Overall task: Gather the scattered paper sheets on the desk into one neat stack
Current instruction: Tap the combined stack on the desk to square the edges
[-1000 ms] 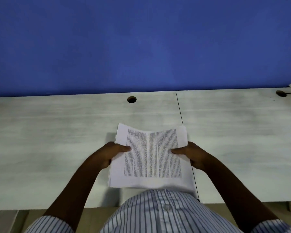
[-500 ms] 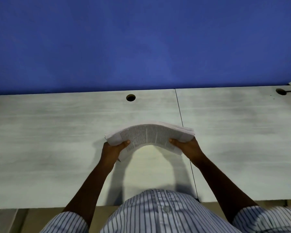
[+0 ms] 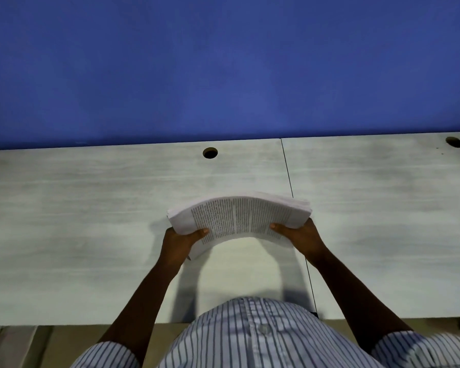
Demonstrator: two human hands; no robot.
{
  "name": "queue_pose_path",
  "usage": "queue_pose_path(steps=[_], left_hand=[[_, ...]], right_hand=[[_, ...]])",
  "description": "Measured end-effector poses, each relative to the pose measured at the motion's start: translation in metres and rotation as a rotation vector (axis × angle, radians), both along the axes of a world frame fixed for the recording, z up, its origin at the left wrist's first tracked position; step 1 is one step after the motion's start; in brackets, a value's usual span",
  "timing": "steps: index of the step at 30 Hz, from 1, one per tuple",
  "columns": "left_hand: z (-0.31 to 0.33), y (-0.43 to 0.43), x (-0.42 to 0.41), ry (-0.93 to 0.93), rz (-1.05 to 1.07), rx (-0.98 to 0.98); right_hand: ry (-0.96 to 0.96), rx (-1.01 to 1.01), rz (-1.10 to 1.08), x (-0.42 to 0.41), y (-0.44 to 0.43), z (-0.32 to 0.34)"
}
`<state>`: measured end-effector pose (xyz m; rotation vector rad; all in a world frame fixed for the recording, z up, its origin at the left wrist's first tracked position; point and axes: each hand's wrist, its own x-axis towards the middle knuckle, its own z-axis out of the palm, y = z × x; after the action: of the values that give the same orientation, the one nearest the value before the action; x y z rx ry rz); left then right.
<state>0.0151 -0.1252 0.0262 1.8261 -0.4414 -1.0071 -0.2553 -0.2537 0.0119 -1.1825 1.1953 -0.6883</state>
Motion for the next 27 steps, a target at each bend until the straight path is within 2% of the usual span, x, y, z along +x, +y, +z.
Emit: queue_pose_path(steps=[3, 5, 7, 9, 12, 14, 16, 19, 23, 25, 27], left_hand=[[0.015, -0.01, 0.013, -0.016, 0.004, -0.096], [0.024, -0.02, 0.027, -0.1, -0.009, -0.146], [0.031, -0.029, 0.039, -0.271, -0.048, -0.099], [0.034, -0.035, 0.048, -0.448, -0.103, 0.027], [0.042, -0.038, 0.045, -0.757, -0.371, 0.114], [0.056, -0.043, 0.039, -0.681, -0.635, 0.126], [0.072, -0.05, 0.036, -0.565, -0.873, 0.227], [0.088, -0.061, 0.04, -0.379, -1.034, 0.339], [0.082, -0.057, 0.046, -0.172, -0.951, 0.329], [0.079, -0.052, 0.05, -0.113, -0.881, 0.287], [0.078, -0.047, 0.056, -0.064, -0.817, 0.242]], right_hand=[[0.024, -0.002, 0.109, 0.001, -0.008, 0.009], [0.016, 0.0, 0.204, 0.002, -0.011, 0.014], [-0.012, 0.024, 0.283, 0.005, -0.013, 0.017], [-0.057, 0.087, 0.337, 0.01, -0.015, 0.018], [-0.088, 0.196, 0.446, 0.018, -0.018, 0.025], [-0.063, 0.232, 0.528, 0.024, -0.023, 0.032], [-0.022, 0.253, 0.6, 0.03, -0.029, 0.041], [0.039, 0.291, 0.721, 0.036, -0.037, 0.054], [-0.022, 0.474, 0.71, 0.031, -0.042, 0.057], [-0.141, 0.576, 0.602, 0.022, -0.039, 0.046], [-0.352, 0.669, 0.422, 0.01, -0.032, 0.027]])
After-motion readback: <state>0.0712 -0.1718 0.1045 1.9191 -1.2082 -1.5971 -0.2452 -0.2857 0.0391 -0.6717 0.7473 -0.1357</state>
